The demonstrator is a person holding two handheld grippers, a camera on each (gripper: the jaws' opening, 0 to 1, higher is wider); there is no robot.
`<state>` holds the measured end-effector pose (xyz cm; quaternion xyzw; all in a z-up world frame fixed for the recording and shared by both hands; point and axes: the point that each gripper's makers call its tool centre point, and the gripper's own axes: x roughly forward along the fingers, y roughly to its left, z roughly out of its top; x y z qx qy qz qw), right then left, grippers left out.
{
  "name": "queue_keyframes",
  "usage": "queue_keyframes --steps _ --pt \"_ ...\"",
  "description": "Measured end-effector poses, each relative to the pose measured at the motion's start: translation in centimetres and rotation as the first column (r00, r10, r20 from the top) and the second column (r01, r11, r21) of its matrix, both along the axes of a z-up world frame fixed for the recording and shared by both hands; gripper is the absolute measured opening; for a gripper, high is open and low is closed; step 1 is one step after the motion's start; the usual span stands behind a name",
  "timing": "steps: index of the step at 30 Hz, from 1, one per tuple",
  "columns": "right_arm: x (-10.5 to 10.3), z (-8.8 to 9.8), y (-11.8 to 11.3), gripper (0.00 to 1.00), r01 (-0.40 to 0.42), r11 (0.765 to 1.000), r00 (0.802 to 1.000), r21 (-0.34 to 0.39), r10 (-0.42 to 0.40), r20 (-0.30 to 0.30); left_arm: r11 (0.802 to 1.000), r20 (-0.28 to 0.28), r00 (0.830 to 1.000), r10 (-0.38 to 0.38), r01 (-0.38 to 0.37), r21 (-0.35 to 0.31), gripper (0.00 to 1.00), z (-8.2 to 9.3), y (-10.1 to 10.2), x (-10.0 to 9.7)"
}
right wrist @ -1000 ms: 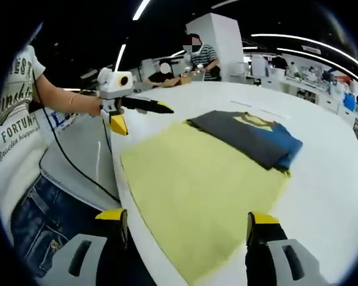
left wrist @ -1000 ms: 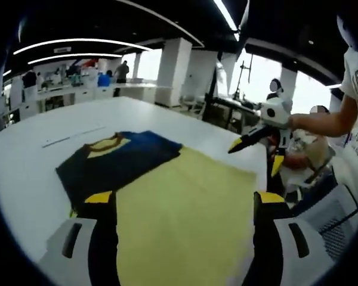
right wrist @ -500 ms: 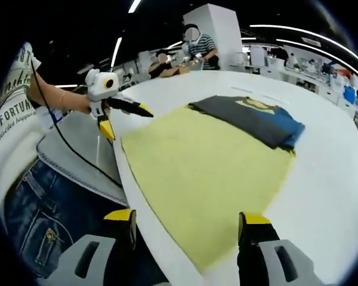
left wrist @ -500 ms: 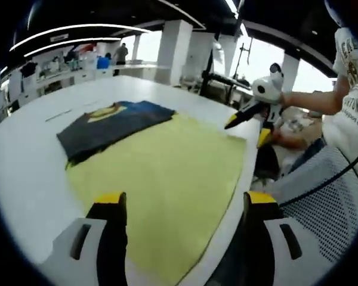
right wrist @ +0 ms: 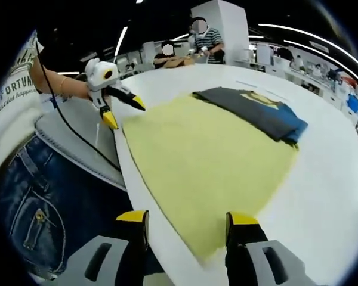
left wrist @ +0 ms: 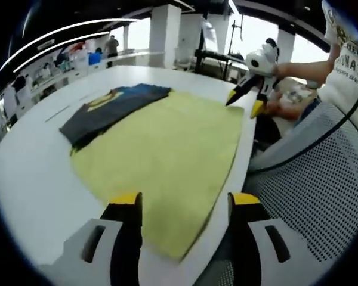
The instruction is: Fold the garment on the visible template until the final outline fits inside the template.
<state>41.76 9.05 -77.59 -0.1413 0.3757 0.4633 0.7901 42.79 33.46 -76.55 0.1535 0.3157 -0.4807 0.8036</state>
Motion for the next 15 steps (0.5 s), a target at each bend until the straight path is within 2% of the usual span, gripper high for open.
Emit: queue_keyframes --steps 15 --pt "-0.2 -1.1 -1.6 0.29 -0.033 0.996 0.999 -0.086 0.034 0.01 0.988 0.003 0.997 -0.072 0.071 0.135 0.39 -1.6 1.4 -0.8"
